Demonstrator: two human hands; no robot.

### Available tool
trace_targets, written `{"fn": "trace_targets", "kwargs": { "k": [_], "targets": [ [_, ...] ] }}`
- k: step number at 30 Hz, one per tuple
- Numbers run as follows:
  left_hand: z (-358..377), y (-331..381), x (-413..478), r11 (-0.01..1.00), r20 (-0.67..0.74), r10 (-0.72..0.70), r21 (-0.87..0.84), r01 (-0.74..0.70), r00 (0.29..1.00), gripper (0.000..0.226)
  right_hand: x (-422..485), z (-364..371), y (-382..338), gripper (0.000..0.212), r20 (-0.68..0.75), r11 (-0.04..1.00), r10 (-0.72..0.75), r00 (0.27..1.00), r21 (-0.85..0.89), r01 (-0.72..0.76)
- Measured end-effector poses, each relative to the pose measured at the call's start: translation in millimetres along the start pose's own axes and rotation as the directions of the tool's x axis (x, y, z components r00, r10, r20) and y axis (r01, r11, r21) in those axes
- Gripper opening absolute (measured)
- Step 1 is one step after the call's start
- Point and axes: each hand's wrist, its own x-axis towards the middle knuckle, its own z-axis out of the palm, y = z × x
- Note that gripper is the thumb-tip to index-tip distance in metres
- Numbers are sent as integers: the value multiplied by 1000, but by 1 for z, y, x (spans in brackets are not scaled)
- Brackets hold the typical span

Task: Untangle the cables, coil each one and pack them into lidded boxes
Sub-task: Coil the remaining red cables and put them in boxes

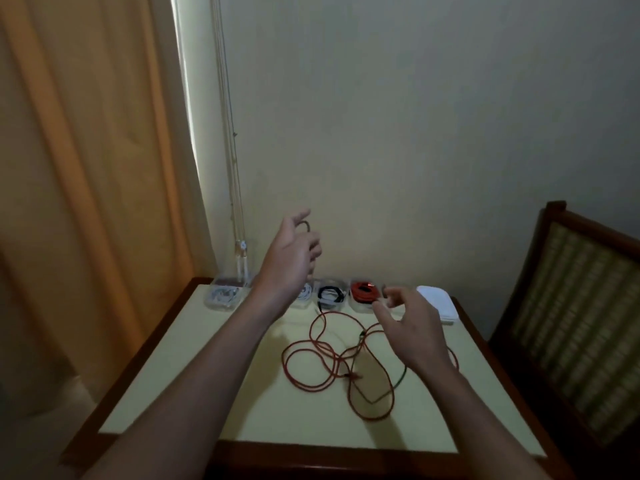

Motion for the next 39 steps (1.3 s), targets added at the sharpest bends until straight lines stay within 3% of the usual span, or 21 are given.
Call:
{"fn": "trace_targets", "kwargs": {
  "k": [8,10,13,15,19,23,25,29,34,36,39],
  "targets": [
    [23,22,-85,999,81,32,-42,-28,996,27,-46,-23,-42,33,-62,967,-116,991,221,126],
    [29,28,-104,993,83,12,-116,-2,996,29,-65,-33,-57,30,35,887,-74,997,459,50],
    [33,40,-126,958,53,-35,-283,49,998,33,-96,-48,-69,39,249,677,-31,968,718,-163],
    [31,49,-136,899,34,-73,-430,81,997,33,-114,-55,-68,38,266,654,-34,963,735,-179],
    [10,61,-142,753,-45,-154,-652,87,987,28,-140,-65,-52,29,212,726,26,977,668,-164],
    [-7,54,-139,692,-200,-208,-722,0,957,33,-154,-64,-33,14,40,838,114,993,533,-118],
    [-8,49,-142,757,-229,-165,-653,-26,959,38,-158,-63,-26,11,-41,899,91,995,433,-64],
    [-1,43,-159,973,-170,46,-216,-83,984,37,-158,-67,-23,21,-109,979,-168,980,95,179],
    [16,31,-176,957,89,187,208,-202,978,48,-155,-85,-43,23,-141,897,-440,887,-129,424],
    [22,30,-182,944,160,198,234,-232,967,49,-150,-91,-54,29,-174,863,-501,848,-169,475],
    [27,32,-184,965,203,127,203,-168,971,46,-141,-100,-68,28,-240,855,-518,821,-133,501]
  ]
}}
